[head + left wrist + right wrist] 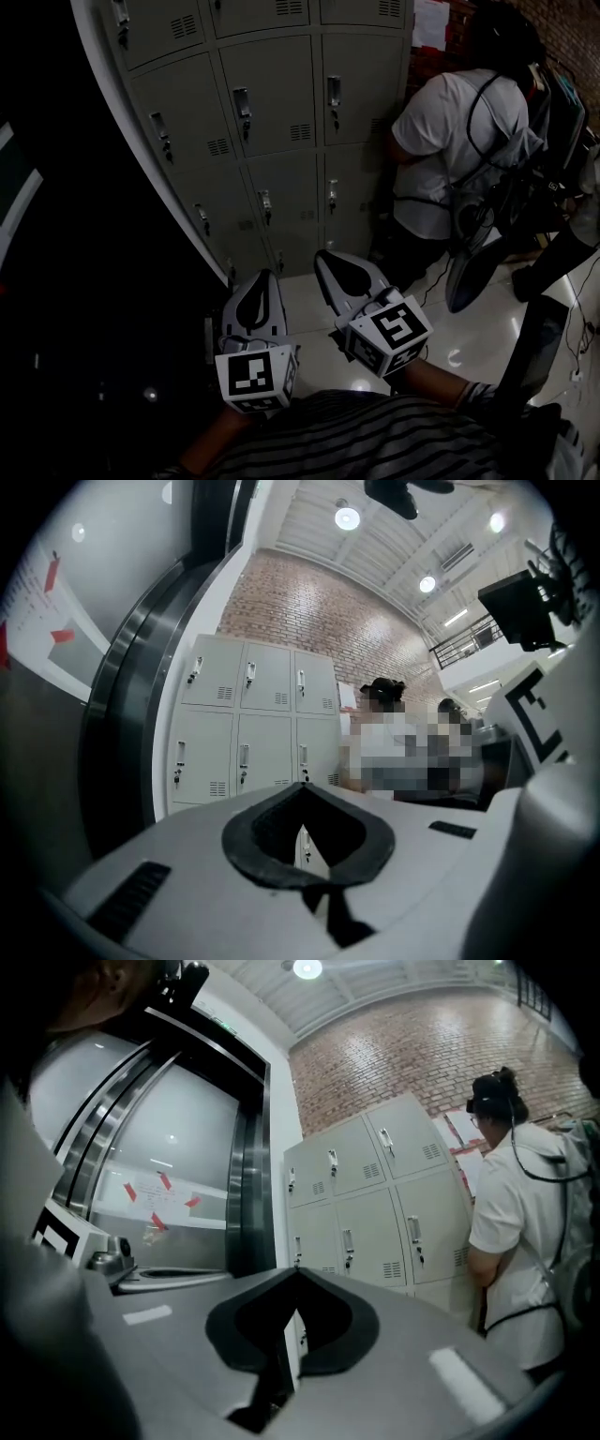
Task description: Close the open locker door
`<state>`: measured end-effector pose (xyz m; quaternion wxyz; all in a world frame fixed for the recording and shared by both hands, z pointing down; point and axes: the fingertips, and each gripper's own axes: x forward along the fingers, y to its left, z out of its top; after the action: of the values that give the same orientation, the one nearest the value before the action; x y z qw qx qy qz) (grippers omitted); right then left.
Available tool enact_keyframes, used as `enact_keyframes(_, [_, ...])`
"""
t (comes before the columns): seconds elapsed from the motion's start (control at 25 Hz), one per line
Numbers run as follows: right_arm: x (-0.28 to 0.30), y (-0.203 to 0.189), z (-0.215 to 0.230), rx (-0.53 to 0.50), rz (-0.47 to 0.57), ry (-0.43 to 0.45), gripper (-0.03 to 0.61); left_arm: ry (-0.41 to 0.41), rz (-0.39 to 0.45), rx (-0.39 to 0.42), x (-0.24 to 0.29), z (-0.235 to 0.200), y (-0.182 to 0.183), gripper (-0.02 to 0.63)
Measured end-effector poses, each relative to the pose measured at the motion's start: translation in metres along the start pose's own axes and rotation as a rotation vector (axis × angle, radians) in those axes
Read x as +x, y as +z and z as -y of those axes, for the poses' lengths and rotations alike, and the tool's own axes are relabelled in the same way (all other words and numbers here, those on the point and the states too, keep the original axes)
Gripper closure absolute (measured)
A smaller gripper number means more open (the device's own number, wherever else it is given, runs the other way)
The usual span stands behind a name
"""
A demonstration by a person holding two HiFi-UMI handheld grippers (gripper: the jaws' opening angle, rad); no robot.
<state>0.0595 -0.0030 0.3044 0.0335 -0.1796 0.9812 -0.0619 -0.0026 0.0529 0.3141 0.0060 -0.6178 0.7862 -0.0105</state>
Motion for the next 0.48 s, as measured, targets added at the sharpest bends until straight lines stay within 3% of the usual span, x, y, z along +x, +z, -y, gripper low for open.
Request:
enact_keyframes(0.2, [0.000, -0.014, -0.032, 0.021, -0.034, -0.009, 0.578, -0.054, -0.067, -0.007, -0.023, -0.007, -0.012, 0.611])
enact_keyframes(0.48, [0.004, -0.017, -0.069, -0.002, -0.054, -0.005, 0.578, -0.086, -0.066, -0.039, -0.039, -0.021, -0.011, 0.611])
